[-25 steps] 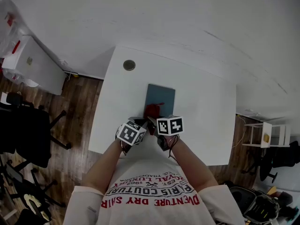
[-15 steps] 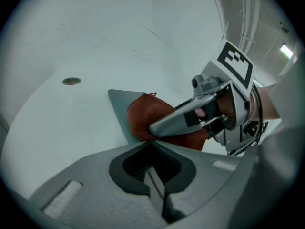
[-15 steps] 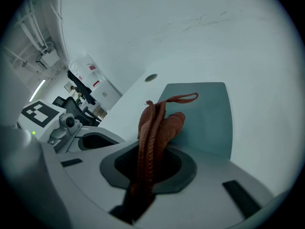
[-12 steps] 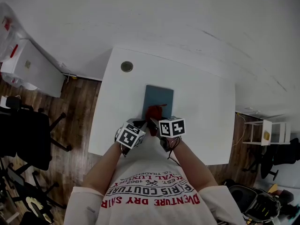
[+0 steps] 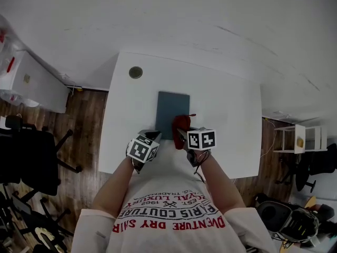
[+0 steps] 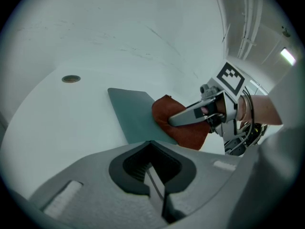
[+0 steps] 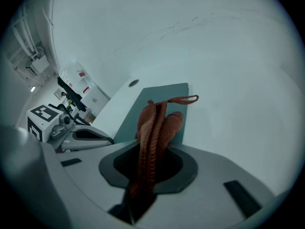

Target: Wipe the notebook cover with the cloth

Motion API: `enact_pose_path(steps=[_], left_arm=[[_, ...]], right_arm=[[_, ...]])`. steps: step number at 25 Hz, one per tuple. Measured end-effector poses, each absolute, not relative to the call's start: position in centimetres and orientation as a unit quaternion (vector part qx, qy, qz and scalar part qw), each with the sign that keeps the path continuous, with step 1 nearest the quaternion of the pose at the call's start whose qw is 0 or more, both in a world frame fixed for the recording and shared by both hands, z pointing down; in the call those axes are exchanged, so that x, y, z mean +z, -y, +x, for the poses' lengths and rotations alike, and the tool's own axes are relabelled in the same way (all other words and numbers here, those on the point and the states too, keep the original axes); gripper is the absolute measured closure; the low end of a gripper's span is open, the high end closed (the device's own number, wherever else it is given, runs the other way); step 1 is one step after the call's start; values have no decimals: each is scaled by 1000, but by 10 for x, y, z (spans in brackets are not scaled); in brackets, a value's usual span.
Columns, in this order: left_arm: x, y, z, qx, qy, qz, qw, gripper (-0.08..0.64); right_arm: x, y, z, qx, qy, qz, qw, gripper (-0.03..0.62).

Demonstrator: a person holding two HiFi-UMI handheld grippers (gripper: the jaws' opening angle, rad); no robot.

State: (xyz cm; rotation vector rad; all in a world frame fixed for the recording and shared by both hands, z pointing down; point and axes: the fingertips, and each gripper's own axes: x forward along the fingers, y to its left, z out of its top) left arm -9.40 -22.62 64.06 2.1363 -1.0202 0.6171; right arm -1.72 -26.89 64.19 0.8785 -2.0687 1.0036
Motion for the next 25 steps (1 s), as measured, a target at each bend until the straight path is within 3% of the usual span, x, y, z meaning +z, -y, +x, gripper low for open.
enact_pose_path(steps=[13, 19, 25], left_arm=[[642, 229, -93, 238, 394, 820, 340, 551], [641, 230, -93, 237, 396, 823, 332, 551], [599, 246, -110, 214, 452, 830, 247, 550]], right_arm=[[644, 272, 46, 369, 762, 400, 350, 518], [628, 271, 49, 379, 765, 426, 301, 520], [585, 276, 26, 307, 812, 422, 260, 520]])
